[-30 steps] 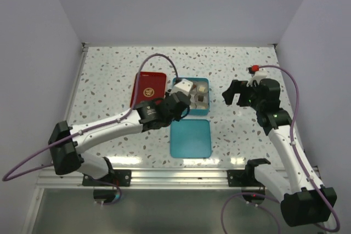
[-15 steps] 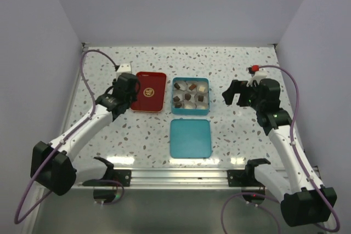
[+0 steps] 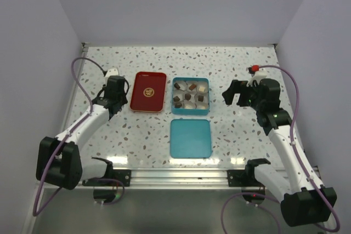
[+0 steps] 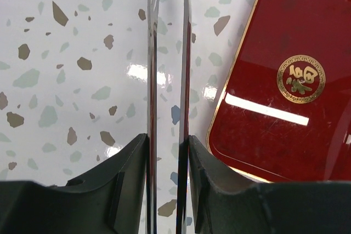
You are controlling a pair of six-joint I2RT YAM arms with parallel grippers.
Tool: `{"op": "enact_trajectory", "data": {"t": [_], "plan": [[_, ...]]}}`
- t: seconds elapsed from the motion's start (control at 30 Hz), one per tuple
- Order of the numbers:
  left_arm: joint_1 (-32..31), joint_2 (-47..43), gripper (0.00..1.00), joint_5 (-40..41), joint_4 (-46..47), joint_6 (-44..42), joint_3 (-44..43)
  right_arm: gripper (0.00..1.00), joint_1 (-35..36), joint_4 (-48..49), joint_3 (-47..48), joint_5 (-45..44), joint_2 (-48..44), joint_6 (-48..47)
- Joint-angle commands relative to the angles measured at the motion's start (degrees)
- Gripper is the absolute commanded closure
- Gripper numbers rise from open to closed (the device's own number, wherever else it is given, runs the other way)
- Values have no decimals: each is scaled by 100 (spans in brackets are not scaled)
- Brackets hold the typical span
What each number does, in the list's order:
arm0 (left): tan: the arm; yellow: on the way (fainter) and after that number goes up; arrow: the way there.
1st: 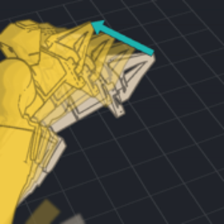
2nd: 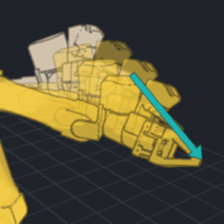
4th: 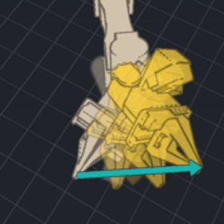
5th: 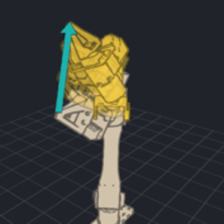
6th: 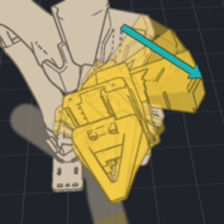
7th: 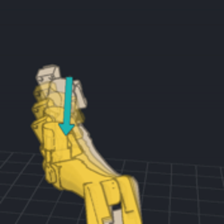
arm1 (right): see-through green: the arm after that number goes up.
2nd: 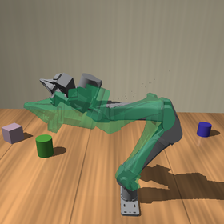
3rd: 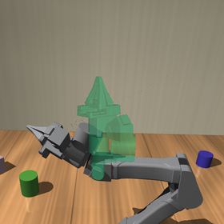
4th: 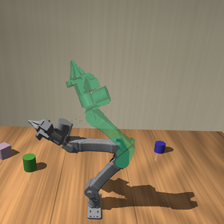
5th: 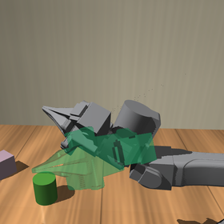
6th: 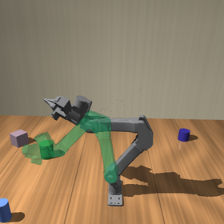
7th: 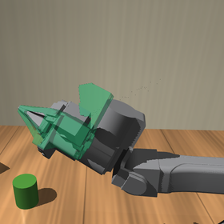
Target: Pack the chocolate
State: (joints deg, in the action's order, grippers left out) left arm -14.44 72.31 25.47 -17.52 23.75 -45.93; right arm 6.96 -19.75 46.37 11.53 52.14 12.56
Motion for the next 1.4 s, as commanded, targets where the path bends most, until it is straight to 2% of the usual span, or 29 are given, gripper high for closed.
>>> {"op": "enact_trajectory", "data": {"t": [0.0,0.23,0.47,1.0,1.37], "plan": [[99,81,61,-157,390,-116,49,1,-11,129,-5,77,7,-8],[476,379,61,-613,398,-212,207,1,-11,112,-5,104,16,-8],[775,661,59,-719,530,-353,374,1,-11,120,4,121,42,1],[960,1671,58,-614,908,-793,-275,1,-11,103,12,69,112,-8],[969,2041,36,-675,934,-933,-619,1,-11,67,39,42,68,-16]]}}
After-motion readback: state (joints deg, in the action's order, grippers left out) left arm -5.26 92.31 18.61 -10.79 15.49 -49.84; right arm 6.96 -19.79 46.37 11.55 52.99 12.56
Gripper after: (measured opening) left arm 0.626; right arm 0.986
